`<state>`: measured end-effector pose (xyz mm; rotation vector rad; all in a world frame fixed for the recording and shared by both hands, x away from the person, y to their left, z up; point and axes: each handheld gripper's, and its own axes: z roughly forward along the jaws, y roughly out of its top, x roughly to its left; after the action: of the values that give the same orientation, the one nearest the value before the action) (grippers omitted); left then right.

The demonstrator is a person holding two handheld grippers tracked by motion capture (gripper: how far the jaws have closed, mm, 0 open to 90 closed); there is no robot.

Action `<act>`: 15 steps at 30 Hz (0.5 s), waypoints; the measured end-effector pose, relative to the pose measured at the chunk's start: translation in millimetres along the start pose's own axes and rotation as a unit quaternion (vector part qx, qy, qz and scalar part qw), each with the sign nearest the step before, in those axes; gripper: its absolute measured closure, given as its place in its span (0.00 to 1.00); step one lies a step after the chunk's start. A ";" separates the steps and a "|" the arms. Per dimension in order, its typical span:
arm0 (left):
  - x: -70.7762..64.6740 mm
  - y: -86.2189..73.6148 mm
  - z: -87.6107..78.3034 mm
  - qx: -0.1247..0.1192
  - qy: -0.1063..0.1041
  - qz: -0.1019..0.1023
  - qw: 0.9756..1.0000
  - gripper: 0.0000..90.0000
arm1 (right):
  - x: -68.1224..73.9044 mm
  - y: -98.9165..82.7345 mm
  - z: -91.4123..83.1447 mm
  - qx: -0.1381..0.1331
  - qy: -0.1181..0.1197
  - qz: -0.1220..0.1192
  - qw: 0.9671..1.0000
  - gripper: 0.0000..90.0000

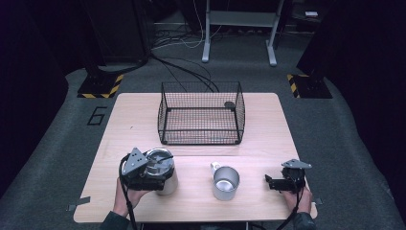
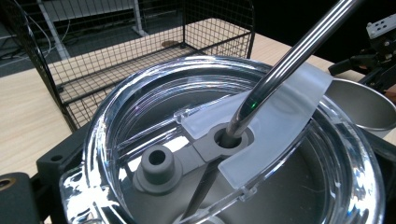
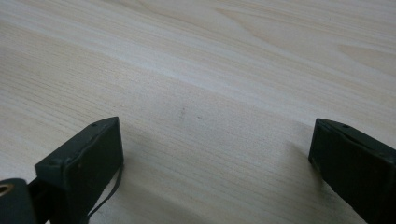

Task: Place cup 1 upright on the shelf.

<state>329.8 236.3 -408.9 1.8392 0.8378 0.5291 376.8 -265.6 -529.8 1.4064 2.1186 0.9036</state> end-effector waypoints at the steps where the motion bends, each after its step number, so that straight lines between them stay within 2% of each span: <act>1: 0.4 1.5 0.0 0.000 -0.001 0.000 1.000 0.04 | 0.0 0.0 0.0 0.000 0.000 0.000 1.000 0.03; 15: 3.3 22.9 0.6 -0.004 -0.006 0.014 1.000 0.04 | -0.3 0.1 0.0 0.000 0.000 -0.002 1.000 0.03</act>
<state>339.4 232.6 -388.2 1.8466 0.8028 0.5376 377.0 -265.8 -529.7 1.4016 2.1192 0.9022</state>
